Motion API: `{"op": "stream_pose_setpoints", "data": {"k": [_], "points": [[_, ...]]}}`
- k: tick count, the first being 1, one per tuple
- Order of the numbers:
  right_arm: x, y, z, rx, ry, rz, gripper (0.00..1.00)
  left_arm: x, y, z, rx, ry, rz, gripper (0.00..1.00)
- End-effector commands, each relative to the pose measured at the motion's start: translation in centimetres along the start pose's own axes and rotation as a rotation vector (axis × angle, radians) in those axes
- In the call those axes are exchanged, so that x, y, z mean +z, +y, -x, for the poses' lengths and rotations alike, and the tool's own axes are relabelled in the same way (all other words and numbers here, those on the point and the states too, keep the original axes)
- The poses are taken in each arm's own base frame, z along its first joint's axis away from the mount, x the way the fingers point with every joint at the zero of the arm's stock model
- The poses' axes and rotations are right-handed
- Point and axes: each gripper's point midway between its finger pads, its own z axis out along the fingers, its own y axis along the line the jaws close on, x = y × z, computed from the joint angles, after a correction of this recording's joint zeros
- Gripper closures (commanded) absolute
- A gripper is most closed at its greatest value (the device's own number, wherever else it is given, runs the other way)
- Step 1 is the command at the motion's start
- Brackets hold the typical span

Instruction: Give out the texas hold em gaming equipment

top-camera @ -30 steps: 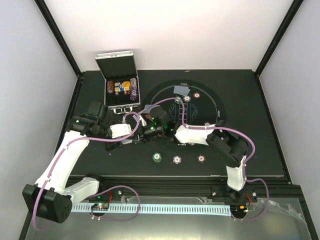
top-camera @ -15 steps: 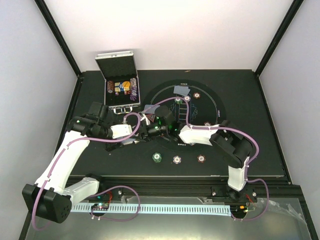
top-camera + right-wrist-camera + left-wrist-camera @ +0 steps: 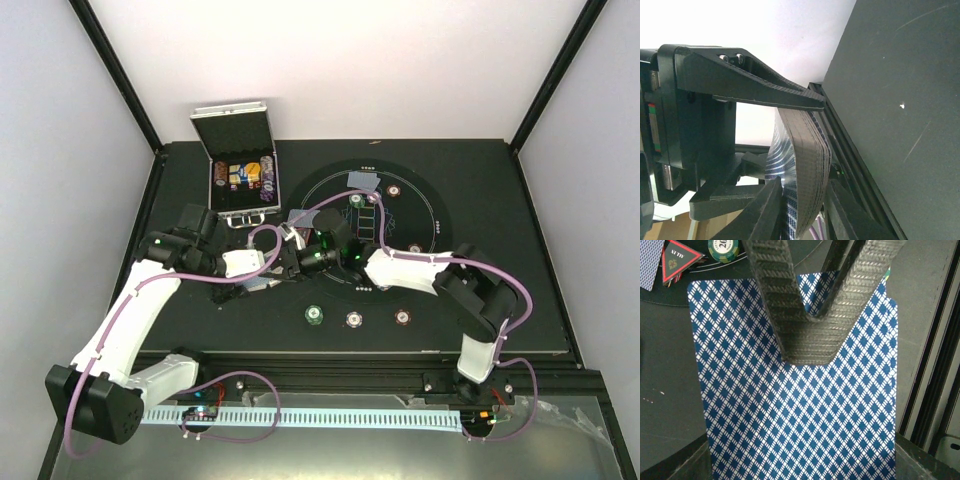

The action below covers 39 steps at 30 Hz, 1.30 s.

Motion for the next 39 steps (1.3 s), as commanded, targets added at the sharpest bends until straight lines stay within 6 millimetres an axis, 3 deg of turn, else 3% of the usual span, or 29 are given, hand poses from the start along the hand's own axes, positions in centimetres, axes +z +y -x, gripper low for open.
{"op": "stream_pose_setpoints", "data": {"k": [1, 12, 22, 24, 27, 29, 32, 39], "points": [[-1.1, -2.5, -0.7, 0.04, 0.008, -0.093, 0.76, -1.1, 0.5, 1.1, 0.017, -0.038, 0.028, 0.99], [-2.0, -2.2, -0.8, 0.031, -0.008, -0.113, 0.88, -0.8, 0.6, 0.9, 0.018, -0.027, 0.032, 0.98], [-3.4, -2.6, -0.9, 0.036, -0.031, -0.128, 0.9, -0.9, 0.7, 0.7, 0.021, -0.02, 0.039, 0.98], [-3.4, -2.5, -0.8, 0.039, -0.034, -0.124, 0.79, -0.9, 0.7, 0.8, 0.022, -0.022, 0.039, 0.99], [-3.1, -1.8, -0.7, 0.049, -0.041, -0.075, 0.48, -0.9, 0.6, 0.9, 0.025, -0.03, 0.036, 0.98], [-2.8, -0.9, -0.4, 0.05, -0.051, -0.032, 0.37, -0.9, 0.6, 1.1, 0.028, -0.037, 0.033, 0.98], [-1.8, 0.2, -0.3, 0.037, -0.038, -0.009, 0.32, -0.9, 0.5, 1.2, 0.031, -0.044, 0.029, 0.98], [0.5, 2.0, -0.5, 0.031, -0.008, 0.057, 0.3, -0.9, 0.4, 1.3, 0.037, -0.05, 0.021, 0.98]]}}
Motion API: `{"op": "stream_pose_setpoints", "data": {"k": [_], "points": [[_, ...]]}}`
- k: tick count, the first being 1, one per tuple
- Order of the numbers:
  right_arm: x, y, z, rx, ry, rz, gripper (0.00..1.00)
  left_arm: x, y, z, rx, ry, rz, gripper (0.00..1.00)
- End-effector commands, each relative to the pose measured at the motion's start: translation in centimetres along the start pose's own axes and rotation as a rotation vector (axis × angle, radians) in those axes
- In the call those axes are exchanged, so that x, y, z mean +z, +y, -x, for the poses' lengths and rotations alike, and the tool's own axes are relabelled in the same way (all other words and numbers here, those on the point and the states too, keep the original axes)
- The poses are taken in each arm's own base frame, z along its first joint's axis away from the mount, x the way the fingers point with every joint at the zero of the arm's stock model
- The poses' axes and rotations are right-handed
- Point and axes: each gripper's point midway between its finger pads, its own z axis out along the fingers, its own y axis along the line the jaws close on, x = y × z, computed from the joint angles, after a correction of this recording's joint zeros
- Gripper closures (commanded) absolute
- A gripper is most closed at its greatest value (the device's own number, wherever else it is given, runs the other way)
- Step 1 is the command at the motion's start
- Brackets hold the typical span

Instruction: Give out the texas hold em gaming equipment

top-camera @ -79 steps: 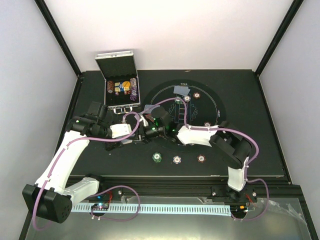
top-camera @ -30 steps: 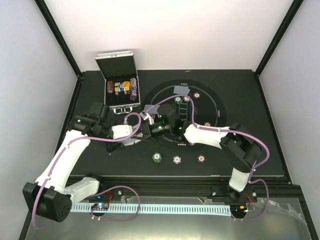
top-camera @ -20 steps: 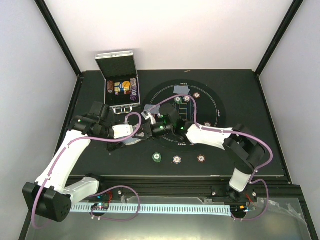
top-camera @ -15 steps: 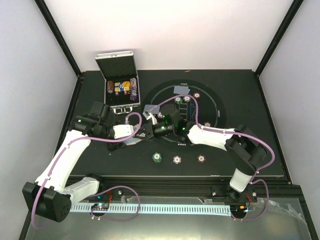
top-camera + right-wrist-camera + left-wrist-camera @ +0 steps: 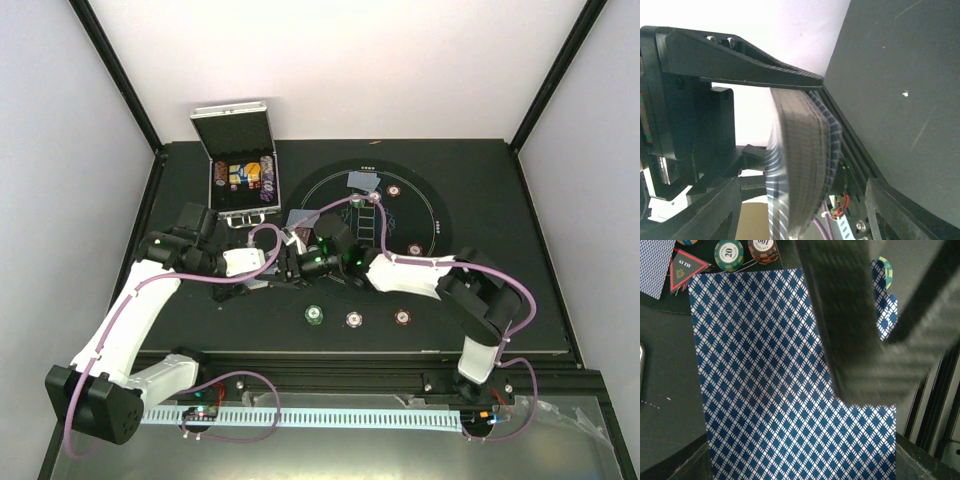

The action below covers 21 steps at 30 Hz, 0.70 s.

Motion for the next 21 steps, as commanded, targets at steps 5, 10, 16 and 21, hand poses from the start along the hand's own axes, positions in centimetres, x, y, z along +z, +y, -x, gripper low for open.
{"op": "stream_pose_setpoints", "data": {"k": [5, 10, 16, 21], "points": [[1.7, 1.2, 0.5, 0.01, 0.003, 0.075, 0.45, -1.2, 0.0, 1.1, 0.022, -0.043, 0.009, 0.99], [1.9, 1.4, 0.8, 0.018, -0.004, 0.091, 0.75, -1.4, -0.4, 1.5, 0.033, -0.067, 0.004, 0.98], [1.8, 0.9, 0.0, 0.012, 0.009, 0.089, 0.98, -1.3, -0.8, 1.8, 0.041, -0.084, -0.031, 0.85], [1.6, 0.3, -0.8, 0.018, 0.017, 0.087, 0.99, -1.4, -1.3, 2.1, 0.034, -0.09, -0.084, 0.32]]}}
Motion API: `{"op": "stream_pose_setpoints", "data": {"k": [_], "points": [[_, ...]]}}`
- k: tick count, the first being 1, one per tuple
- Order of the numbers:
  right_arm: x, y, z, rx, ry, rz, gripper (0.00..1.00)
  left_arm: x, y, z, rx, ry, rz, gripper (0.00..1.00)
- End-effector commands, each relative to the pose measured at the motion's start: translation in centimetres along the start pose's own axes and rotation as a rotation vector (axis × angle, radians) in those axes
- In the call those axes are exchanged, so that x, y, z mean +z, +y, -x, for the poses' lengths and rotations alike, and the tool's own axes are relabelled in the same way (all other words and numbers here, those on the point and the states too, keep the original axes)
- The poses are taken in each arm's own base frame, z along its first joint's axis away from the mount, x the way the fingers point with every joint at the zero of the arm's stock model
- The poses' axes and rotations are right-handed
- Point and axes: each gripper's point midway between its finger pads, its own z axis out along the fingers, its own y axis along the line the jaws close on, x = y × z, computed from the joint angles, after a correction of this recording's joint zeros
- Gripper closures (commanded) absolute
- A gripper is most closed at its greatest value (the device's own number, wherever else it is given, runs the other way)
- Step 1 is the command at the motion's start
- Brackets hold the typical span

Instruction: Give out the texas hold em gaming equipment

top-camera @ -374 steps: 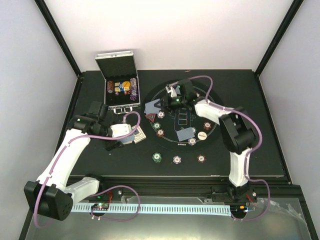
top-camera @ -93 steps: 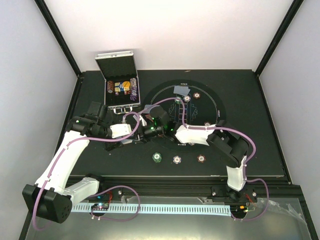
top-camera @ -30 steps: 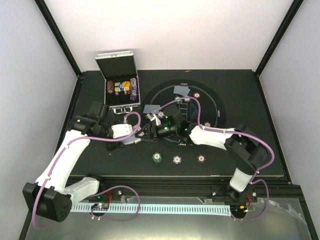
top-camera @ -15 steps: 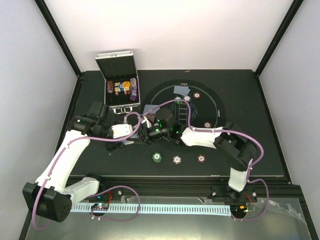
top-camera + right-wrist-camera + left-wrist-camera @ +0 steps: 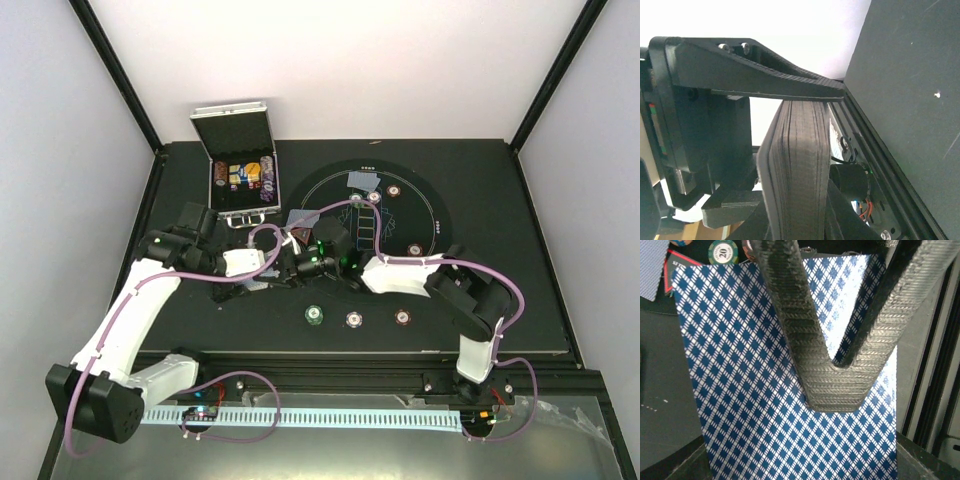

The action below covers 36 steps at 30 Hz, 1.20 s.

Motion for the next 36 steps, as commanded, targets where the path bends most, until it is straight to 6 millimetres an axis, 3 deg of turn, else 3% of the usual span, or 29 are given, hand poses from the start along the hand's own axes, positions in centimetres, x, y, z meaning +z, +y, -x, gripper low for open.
{"op": "stream_pose_setpoints", "data": {"k": [1, 8, 18, 25, 31, 36], "points": [[0.0, -0.8, -0.8, -0.03, 0.006, -0.004, 0.99, -1.1, -1.1, 2.1, 0.015, -0.086, -0.083, 0.3], [0.4, -0.8, -1.1, -0.049, 0.022, -0.029, 0.99, -0.7, -1.4, 2.1, 0.022, -0.086, -0.126, 0.21], [0.7, -0.3, -0.9, -0.047, 0.018, -0.015, 0.99, 0.3, -2.9, 1.0, 0.003, -0.048, -0.205, 0.2], [1.3, 0.3, -0.9, -0.034, 0.021, 0.004, 0.99, 1.2, -2.2, 0.4, 0.01, -0.032, -0.156, 0.17], [1.7, -0.4, -0.9, -0.005, 0.019, -0.001, 0.99, 1.5, -2.1, 0.2, 0.019, -0.029, -0.141, 0.23], [1.8, -0.8, -0.7, 0.009, 0.009, -0.016, 0.99, 1.6, -2.0, 0.1, 0.024, -0.026, -0.127, 0.37]]}}
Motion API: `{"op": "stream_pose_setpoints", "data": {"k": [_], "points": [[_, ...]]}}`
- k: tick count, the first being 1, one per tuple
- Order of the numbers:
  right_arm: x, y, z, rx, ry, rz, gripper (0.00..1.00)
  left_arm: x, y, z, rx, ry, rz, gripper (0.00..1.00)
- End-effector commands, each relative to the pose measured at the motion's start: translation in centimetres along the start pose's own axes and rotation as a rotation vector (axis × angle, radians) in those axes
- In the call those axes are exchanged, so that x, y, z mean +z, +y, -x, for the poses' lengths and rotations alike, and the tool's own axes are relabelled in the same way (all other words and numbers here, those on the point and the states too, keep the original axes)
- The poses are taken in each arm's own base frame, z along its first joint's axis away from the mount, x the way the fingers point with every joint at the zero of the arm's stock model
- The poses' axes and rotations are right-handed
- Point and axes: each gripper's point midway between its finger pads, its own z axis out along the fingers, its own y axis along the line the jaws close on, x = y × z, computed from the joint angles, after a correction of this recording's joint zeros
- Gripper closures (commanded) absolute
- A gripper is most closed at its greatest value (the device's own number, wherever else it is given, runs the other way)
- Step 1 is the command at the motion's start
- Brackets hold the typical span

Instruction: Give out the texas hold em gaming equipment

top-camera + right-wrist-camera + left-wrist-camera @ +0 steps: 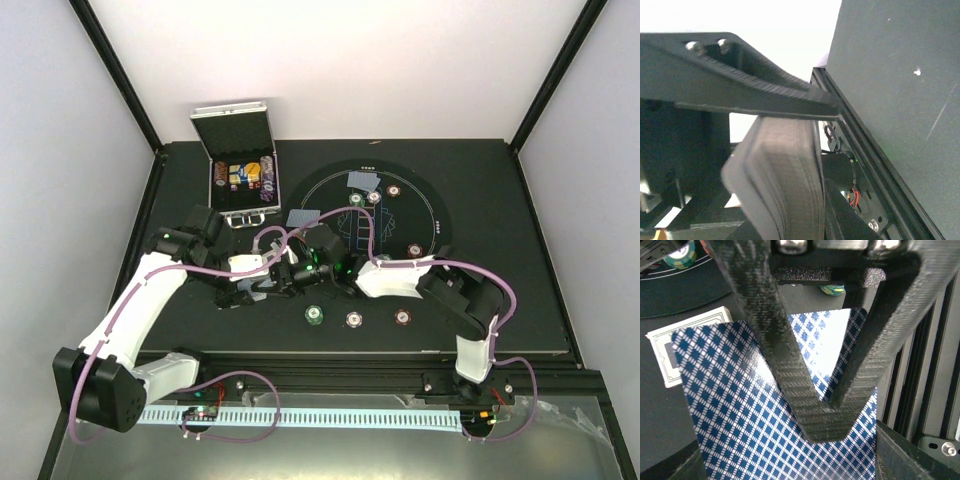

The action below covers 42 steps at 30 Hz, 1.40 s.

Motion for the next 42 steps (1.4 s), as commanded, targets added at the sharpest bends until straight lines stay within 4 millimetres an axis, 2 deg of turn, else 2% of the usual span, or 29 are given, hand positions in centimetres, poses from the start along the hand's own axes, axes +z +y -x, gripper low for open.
{"op": "stream_pose_setpoints", "data": {"k": [1, 4, 7, 11, 16, 17, 20, 24, 29, 36, 42], "points": [[0.4, 1.0, 1.0, -0.027, -0.031, 0.024, 0.99, -0.3, -0.2, 0.5, 0.037, -0.023, 0.018, 0.4], [0.4, 0.6, 1.0, -0.017, -0.036, 0.013, 0.99, -0.5, -0.2, 0.6, 0.04, -0.028, 0.026, 0.44], [0.4, 0.1, 1.1, -0.009, -0.047, -0.014, 0.99, -0.6, -0.2, 0.7, 0.042, -0.032, 0.03, 0.53], [0.3, -0.8, 1.0, -0.001, -0.052, -0.046, 0.99, -0.7, -0.4, 0.7, 0.044, -0.029, 0.029, 0.74], [0.1, -2.2, 1.0, 0.004, -0.068, -0.111, 0.98, -1.0, -0.6, 0.7, 0.043, -0.025, 0.025, 0.96], [0.0, -2.4, 1.0, 0.005, -0.071, -0.119, 0.96, -1.1, -0.6, 0.8, 0.043, -0.021, 0.025, 0.98], [-0.1, -1.9, 1.1, -0.003, -0.073, -0.105, 0.82, -1.3, -0.7, 0.7, 0.035, -0.009, 0.012, 0.98], [0.0, -0.8, 1.4, -0.013, -0.073, -0.078, 0.59, -1.2, -0.8, 0.6, 0.029, -0.003, 0.003, 0.98], [0.2, 0.5, 1.7, -0.018, -0.068, -0.032, 0.44, -1.2, -0.8, 0.5, 0.034, 0.0, 0.007, 0.98], [0.7, 0.3, 2.4, -0.004, -0.07, -0.031, 0.42, -1.4, -0.8, 0.8, 0.032, -0.009, 0.008, 0.98], [0.0, -1.3, 2.5, 0.027, -0.079, -0.039, 0.48, -1.8, -0.7, 1.0, 0.032, -0.016, 0.019, 0.98]]}}
